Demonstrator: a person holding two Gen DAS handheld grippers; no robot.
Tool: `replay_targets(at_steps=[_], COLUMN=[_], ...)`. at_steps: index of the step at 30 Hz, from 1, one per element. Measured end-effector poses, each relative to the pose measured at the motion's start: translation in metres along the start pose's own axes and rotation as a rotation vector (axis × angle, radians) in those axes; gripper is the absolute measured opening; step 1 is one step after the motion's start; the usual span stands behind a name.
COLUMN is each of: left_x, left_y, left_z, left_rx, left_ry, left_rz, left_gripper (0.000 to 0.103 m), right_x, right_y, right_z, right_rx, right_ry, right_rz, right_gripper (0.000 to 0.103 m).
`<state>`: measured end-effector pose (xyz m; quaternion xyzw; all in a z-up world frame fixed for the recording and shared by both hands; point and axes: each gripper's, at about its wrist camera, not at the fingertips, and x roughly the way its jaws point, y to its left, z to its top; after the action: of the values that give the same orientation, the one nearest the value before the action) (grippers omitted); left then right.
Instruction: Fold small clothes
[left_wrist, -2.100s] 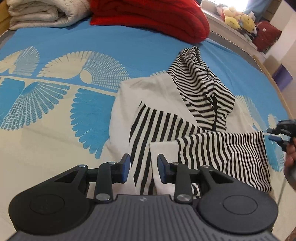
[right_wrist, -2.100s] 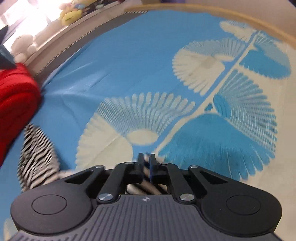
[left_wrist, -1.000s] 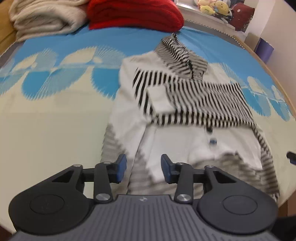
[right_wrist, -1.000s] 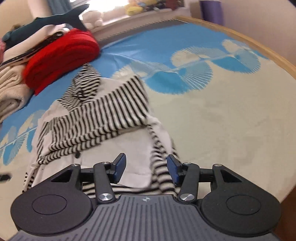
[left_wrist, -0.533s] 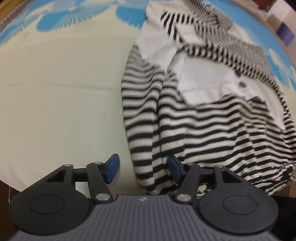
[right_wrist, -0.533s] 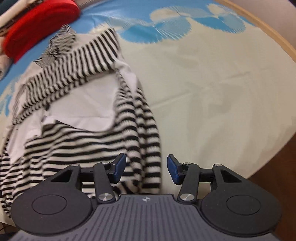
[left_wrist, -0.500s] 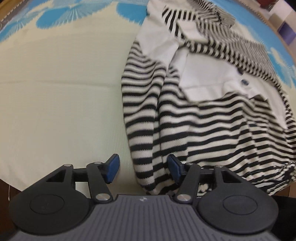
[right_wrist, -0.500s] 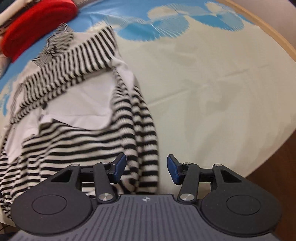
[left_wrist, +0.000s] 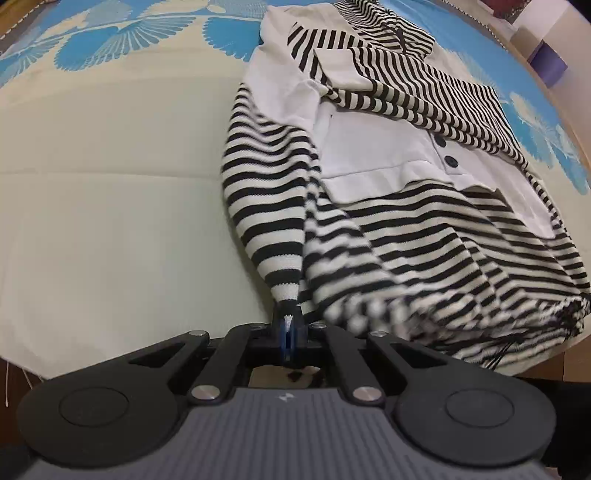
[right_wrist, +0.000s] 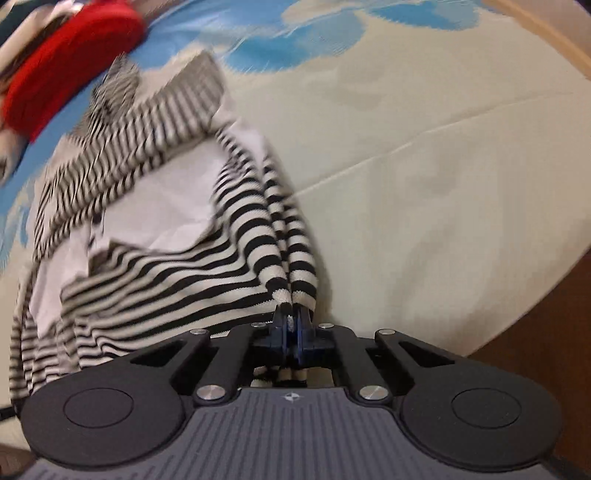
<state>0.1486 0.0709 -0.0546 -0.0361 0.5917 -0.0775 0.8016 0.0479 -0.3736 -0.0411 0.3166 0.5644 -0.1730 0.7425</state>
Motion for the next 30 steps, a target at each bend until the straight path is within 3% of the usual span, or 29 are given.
replay_targets(at_steps=[3, 6, 8, 9, 12, 15, 17, 18, 19, 21, 25, 27, 30], left_x=[0.003, 0.006, -0.009, -0.018, -0.030, -0.008, 0.019, 0.023, 0.017, -0.004, -0.047, -0.059, -0.075], left_y=[0.003, 0.009, 0.004, 0.000, -0.011, -0.021, -0.027, -0.029, -0.030, -0.037, -0.052, -0.060, -0.069], left_z=[-0.006, -0.004, 0.001, 0.003, 0.007, 0.008, 0.002, -0.001, 0.000, 0.008, 0.021, 0.029, 0.040], left_rx=[0.016, 0.013, 0.028, 0.044, 0.074, 0.083, 0.134, 0.153, 0.149, 0.151, 0.160, 0.139, 0.110], left_ry=[0.042, 0.067, -0.020, -0.073, -0.158, -0.065, 0.084, 0.092, 0.065, -0.032, -0.280, -0.361, -0.441], left_rz=[0.048, 0.072, 0.084, 0.084, 0.043, 0.016, 0.075, 0.102, 0.108, 0.089, 0.062, 0.058, 0.007], left_gripper=[0.002, 0.009, 0.018, 0.020, 0.024, 0.032, 0.039, 0.039, 0.039, 0.041, 0.066, 0.067, 0.069], right_x=[-0.006, 0.005, 0.002, -0.003, -0.021, -0.021, -0.001, 0.012, 0.023, 0.024, -0.016, -0.037, -0.053], right_y=[-0.005, 0.001, 0.004, 0.005, 0.012, 0.025, 0.030, 0.031, 0.029, 0.026, 0.036, 0.041, 0.050], right_z=[0.000, -0.008, -0.010, -0.010, -0.008, -0.007, -0.010, -0.012, -0.015, -0.014, 0.000, 0.005, 0.022], right_rx=[-0.022, -0.105, -0.125, -0.128, -0.156, -0.218, -0.253, -0.276, -0.291, -0.262, -0.274, -0.270, -0.246], right_ry=[0.003, 0.086, 0.061, 0.019, -0.108, -0.134, -0.040, 0.031, 0.088, 0.085, -0.136, -0.250, -0.346], right_rz=[-0.005, 0.001, -0.010, -0.020, -0.007, 0.038, 0.017, -0.026, -0.075, -0.095, -0.065, -0.037, 0.016], right_gripper=[0.004, 0.006, 0.013, 0.019, 0.025, 0.039, 0.046, 0.046, 0.046, 0.046, 0.047, 0.047, 0.047])
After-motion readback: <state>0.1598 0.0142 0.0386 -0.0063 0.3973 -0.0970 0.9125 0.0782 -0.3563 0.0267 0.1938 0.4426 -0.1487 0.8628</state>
